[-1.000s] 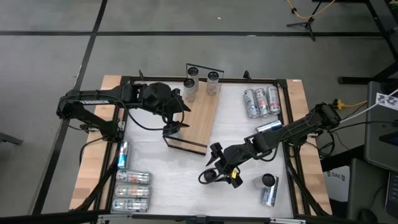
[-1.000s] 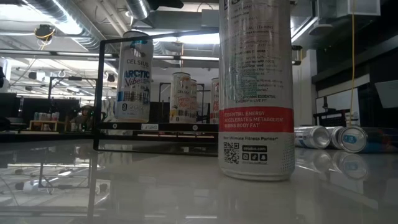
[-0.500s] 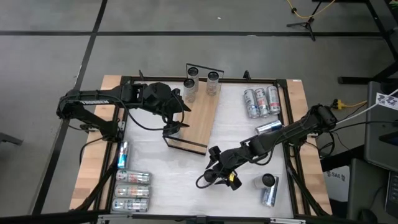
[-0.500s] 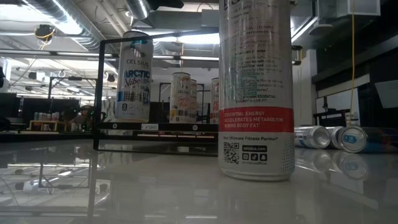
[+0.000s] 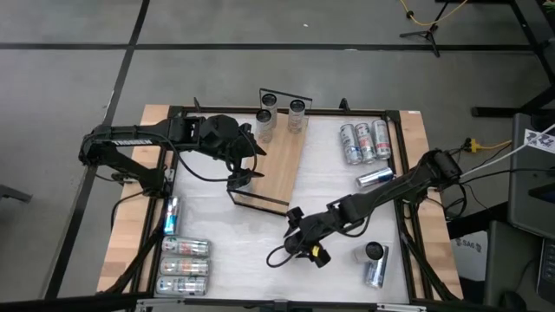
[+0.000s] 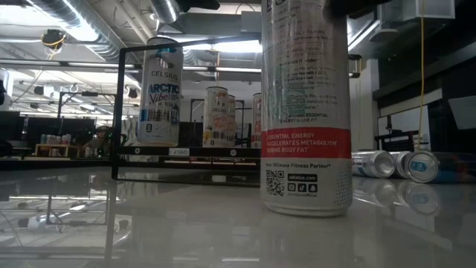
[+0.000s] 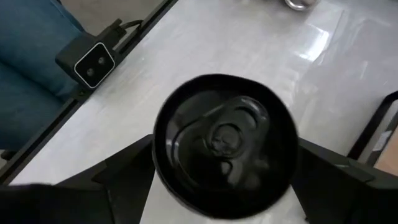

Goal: Place canned beverage on shelf
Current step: Put the bottom middle pink soda can on the shelf aligned with the other pink soda can

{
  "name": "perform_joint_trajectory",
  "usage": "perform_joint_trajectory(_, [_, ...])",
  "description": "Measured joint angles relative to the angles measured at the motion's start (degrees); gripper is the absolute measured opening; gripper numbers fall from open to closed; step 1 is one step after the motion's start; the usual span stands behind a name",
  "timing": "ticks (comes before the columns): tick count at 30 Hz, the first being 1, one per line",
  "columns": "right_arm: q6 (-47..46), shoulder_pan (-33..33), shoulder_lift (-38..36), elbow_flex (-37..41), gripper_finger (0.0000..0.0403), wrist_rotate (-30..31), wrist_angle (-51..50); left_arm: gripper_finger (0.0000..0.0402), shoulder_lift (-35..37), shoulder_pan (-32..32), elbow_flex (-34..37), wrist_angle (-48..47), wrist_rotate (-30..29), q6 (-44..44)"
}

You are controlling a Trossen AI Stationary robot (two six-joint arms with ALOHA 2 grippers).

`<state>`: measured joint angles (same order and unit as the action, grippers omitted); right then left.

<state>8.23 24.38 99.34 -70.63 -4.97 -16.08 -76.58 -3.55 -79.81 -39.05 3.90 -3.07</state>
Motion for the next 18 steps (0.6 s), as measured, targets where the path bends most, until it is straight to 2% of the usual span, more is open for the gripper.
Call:
perform_joint_trajectory(8, [-0.42,0.00,0.04,0.00,0.0243,-0.04,0.61,0.0306,0.00,0.00,0.00,0.07,0.00,0.00])
perform_joint_trajectory(13, [-1.72,0.02,-0.81,0.00,0.0242,2.28,-0.22,0.0306,-0.01,-0.01,0.00,0.09,0.01,-0.01])
perform_joint_trajectory(18, [-5.04,-0.04,-5.01,0.02,0.0242,5.49,-3.51,0.0306,0.00,-0.01,0.00,0.15,0.00,-0.03])
